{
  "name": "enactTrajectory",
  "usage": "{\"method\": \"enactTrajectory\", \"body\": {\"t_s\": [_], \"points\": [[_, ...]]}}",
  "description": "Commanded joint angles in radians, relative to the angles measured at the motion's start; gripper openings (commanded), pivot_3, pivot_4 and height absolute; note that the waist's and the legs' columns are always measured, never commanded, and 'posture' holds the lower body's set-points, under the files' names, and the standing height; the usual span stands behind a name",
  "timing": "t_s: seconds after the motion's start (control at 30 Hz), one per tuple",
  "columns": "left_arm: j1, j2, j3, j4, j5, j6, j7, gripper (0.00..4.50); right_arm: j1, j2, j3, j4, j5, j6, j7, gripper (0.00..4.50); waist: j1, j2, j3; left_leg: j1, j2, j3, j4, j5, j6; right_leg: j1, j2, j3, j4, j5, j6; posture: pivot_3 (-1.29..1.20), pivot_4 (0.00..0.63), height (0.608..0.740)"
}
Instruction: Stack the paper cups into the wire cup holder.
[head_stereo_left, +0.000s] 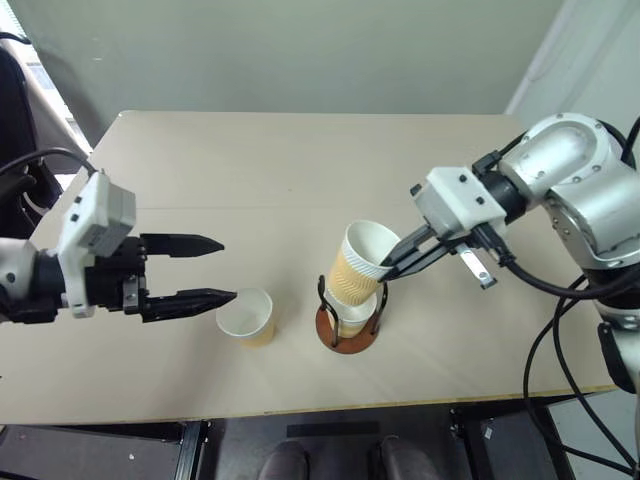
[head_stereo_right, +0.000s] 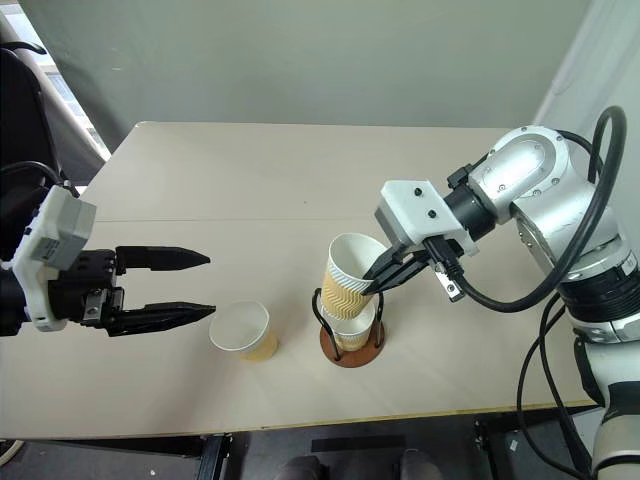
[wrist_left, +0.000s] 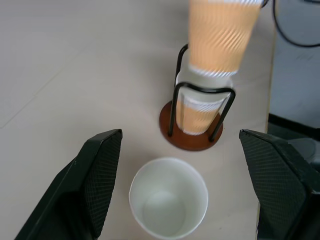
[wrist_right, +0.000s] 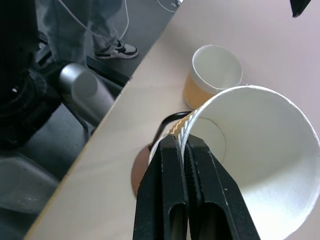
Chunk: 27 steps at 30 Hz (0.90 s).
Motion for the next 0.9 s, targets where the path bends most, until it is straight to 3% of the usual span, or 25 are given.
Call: {"method": "enactTrajectory", "body": {"t_s": [0.03, 0.43, 0.47, 0.57, 0.77, 0.9], "points": [[0.003, 0.023, 0.054, -0.009, -0.033, 0.021, -0.026, 4.02, 0.001, 0.002, 0.003, -0.01, -0.013, -0.016, 0.006, 0.03, 0.0, 0.0, 0.0, 0.0, 0.0, 0.0, 0.0, 0.0, 0.0, 0.0, 0.0, 0.0, 0.0, 0.0, 0.0, 0.0, 0.15, 0.74], [0.032, 0.046, 0.061, -0.009, -0.018, 0.034, -0.054, 4.02, 0.019, 0.01, 0.039, -0.012, -0.086, -0.068, 0.006, 0.03, 0.0, 0.0, 0.0, 0.0, 0.001, 0.0, 0.001, 0.0, 0.0, 0.0, 0.001, 0.0, 0.0, 0.0, 0.0, 0.0, 0.15, 0.74], [0.032, 0.047, 0.059, -0.008, -0.016, 0.033, -0.054, 4.02, 0.02, 0.011, 0.041, -0.007, -0.098, -0.073, 0.006, 0.19, 0.0, 0.0, 0.0, 0.0, 0.001, 0.0, 0.0, 0.0, 0.0, 0.0, 0.001, 0.0, 0.0, 0.0, 0.0, 0.0, 0.15, 0.74], [0.033, 0.051, 0.054, -0.005, -0.008, 0.03, -0.058, 4.02, 0.023, 0.022, 0.04, 0.008, -0.131, -0.082, -0.001, 0.93, 0.0, 0.0, 0.0, 0.0, 0.001, 0.0, 0.0, 0.0, 0.0, 0.0, 0.001, 0.0, 0.0, 0.0, 0.0, 0.0, 0.15, 0.74], [0.025, 0.066, 0.02, 0.013, 0.018, 0.011, -0.071, 4.02, 0.033, 0.031, 0.016, 0.001, -0.152, -0.065, -0.016, 3.01, 0.0, 0.0, 0.0, 0.0, 0.001, 0.0, 0.0, 0.0, 0.0, 0.0, 0.001, 0.0, 0.0, 0.0, 0.0, 0.0, 0.15, 0.74], [-0.014, 0.094, -0.126, 0.085, 0.162, -0.102, -0.064, 4.02, 0.077, -0.036, -0.136, 0.007, -0.024, 0.107, -0.044, 4.42, 0.007, 0.0, 0.0, 0.0, 0.001, -0.001, 0.0, 0.0, 0.0, 0.0, 0.001, 0.0, 0.0, 0.0, 0.0, 0.0, 0.15, 0.74]]}}
